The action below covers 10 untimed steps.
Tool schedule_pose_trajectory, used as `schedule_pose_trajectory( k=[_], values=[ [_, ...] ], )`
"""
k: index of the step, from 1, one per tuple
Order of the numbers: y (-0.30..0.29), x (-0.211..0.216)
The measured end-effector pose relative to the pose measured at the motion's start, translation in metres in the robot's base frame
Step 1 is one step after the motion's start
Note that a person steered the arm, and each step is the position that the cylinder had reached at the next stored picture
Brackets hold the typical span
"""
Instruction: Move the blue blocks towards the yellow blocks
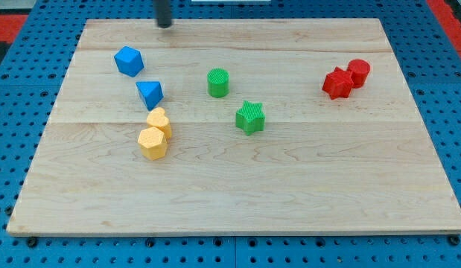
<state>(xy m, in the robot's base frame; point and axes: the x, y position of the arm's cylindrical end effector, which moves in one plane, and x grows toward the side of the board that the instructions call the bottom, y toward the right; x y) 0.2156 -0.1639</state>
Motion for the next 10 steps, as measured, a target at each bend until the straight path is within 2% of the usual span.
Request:
schedule_pose_trajectory(
  k=[1, 2, 3, 4, 5, 6, 7, 8, 9, 10],
  values=[
    [0.0, 0.05],
    [-0.049, 0.078],
    [-0.025, 0.091],
    [-0.015, 0.125],
    [-0.063, 0.133],
    [-0.048, 0.154],
    [0.013, 0.156],
    [0.024, 0.135],
    [0.003, 0.096],
    [0.053, 0.097]
  ],
)
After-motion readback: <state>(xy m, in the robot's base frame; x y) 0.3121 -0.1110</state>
